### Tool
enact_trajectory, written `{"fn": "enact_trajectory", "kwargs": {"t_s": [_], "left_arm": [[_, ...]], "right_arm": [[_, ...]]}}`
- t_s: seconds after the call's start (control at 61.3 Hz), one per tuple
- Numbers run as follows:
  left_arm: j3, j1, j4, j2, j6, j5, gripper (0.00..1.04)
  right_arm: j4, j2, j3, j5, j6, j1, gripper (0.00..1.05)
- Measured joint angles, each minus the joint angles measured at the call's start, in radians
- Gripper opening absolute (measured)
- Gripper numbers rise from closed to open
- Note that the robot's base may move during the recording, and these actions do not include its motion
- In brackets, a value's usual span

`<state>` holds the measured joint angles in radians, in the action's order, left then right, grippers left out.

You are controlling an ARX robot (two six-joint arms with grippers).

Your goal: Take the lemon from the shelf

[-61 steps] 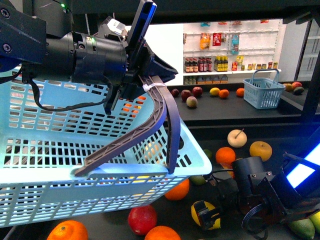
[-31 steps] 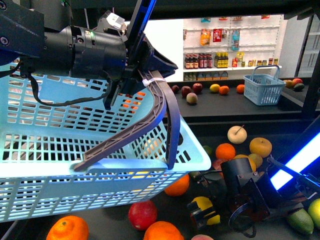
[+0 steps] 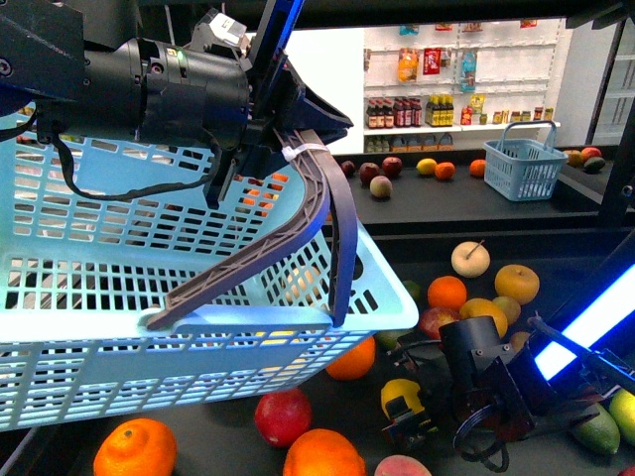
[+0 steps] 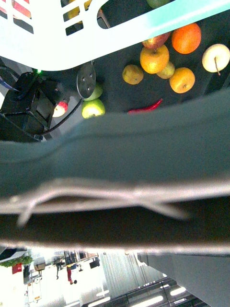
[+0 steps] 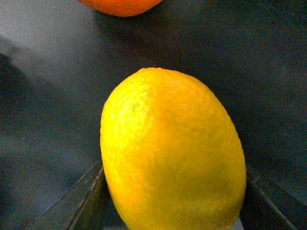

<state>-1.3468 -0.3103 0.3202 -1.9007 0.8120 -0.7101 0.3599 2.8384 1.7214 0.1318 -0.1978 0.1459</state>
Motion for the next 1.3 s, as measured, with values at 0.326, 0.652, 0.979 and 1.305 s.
{"fn": "enact_trajectory", "kwargs": {"t_s": [0.326, 0.652, 0.979, 1.305], "left_arm": [[0.0, 0.0, 0.0, 0.0, 0.0, 0.0, 0.07], [0.0, 0.0, 0.0, 0.0, 0.0, -0.003, 0.07], [0.0, 0.0, 0.0, 0.0, 0.0, 0.0, 0.07], [0.0, 0.0, 0.0, 0.0, 0.0, -0.002, 0.07]], "right_arm": [[0.158, -0.307, -0.312, 0.013, 0.04, -0.127, 0.63], [0.152, -0.733, -0.542, 0.145, 0.185, -0.154, 0.63], [0.1, -0.915, -0.584, 0.147, 0.318, 0.007, 0.63], [0.095, -0.907, -0.624, 0.123, 0.349, 0.112, 0.63]]}}
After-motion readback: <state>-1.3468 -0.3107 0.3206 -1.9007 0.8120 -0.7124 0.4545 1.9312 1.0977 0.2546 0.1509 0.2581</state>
